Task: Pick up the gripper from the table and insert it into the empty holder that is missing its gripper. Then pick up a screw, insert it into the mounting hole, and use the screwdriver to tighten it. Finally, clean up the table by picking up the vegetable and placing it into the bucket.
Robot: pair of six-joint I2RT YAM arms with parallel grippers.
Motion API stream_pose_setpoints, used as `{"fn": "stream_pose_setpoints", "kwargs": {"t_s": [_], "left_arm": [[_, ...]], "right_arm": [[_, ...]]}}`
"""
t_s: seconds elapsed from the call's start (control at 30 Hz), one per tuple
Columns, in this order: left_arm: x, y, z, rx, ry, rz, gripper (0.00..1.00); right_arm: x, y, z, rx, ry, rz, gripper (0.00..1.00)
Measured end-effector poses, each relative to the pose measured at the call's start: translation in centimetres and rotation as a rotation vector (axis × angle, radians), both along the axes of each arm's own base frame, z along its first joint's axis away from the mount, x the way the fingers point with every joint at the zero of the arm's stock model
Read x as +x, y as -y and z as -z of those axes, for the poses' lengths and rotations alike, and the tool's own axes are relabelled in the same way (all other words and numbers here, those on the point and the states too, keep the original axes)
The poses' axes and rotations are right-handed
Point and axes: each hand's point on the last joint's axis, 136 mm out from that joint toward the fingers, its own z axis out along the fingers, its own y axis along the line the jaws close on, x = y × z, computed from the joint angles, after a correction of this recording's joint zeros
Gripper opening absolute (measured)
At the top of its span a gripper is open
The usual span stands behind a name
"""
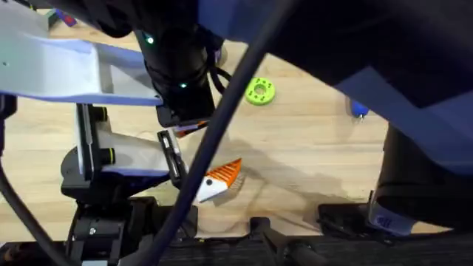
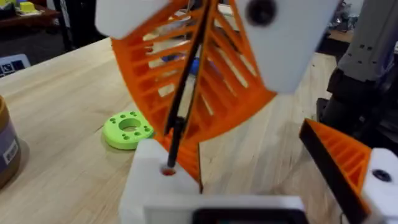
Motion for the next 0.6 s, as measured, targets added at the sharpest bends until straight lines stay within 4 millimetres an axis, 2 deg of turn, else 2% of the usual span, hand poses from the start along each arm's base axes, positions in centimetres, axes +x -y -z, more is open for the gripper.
{"fn": "stream_pose_setpoints", "kwargs": {"t_s": [0.33,0.6], "left_arm": [[0.0,0.0,0.0,0.000,-0.001,-0.001,0.985],[0.0,0.0,0.0,0.000,-0.001,-0.001,0.986]], "right_arm": [[0.2,-0.3,1.1,-0.026,-0.011,0.000,0.006],[0.2,-0.3,1.2,-0.028,-0.010,0.001,0.006]]}}
